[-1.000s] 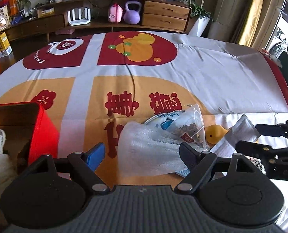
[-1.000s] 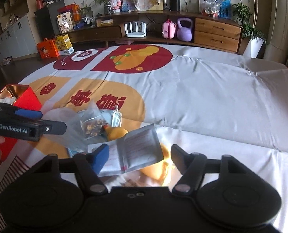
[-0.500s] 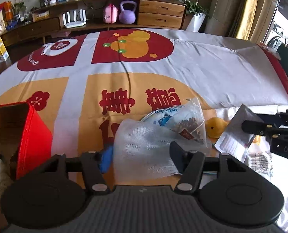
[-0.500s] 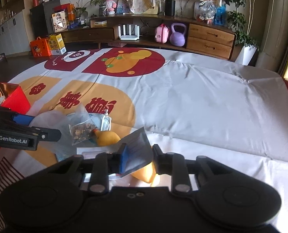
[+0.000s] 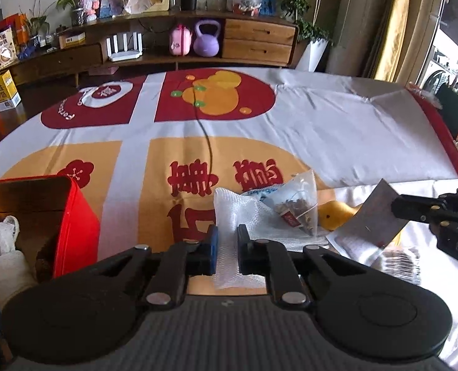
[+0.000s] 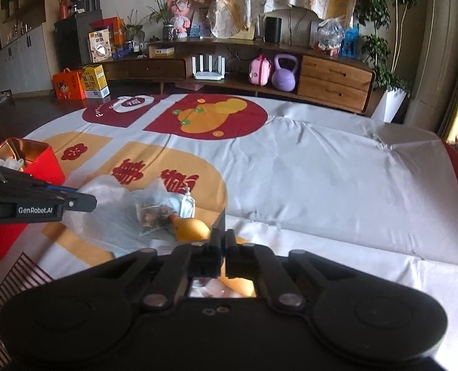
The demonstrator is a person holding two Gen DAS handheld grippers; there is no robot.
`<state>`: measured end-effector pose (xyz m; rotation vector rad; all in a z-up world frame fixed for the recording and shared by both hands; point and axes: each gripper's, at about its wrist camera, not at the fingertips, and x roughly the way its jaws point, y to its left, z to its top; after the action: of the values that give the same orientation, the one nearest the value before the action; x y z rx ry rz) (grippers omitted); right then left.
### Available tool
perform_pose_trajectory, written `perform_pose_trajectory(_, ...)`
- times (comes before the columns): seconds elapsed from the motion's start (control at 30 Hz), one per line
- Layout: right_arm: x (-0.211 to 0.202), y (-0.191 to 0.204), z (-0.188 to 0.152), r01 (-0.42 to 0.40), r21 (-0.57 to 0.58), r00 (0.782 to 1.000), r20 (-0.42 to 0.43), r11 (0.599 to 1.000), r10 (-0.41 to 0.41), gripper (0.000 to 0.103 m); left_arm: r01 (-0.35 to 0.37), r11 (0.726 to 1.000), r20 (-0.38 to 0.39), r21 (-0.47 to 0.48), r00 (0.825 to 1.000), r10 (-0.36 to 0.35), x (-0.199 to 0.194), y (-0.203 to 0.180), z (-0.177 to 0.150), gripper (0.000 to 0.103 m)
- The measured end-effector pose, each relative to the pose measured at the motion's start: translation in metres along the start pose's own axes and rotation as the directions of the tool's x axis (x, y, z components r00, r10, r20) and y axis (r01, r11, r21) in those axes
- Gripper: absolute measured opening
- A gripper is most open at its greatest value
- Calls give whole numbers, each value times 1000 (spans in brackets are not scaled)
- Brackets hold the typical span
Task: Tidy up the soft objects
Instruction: 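Close the left tool on the plastic bag while the right tool grasps the paper packet, then carry the plastic bag and paper packet with both tools over the red box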
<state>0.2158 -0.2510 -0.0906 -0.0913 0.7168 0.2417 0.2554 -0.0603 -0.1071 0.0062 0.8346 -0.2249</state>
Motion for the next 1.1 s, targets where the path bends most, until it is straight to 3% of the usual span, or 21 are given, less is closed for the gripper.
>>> perform_pose_trajectory(0.67, -79, 32, 14, -46, 16, 995, 94, 999, 44, 0, 23, 997, 90, -70, 996, -17, -94, 21, 4, 11)
perform_pose_trajectory(1.1, -110, 76, 31, -115, -25, 981, 152, 993, 117, 0, 7, 986, 153, -166, 988, 19, -155, 75, -7, 11)
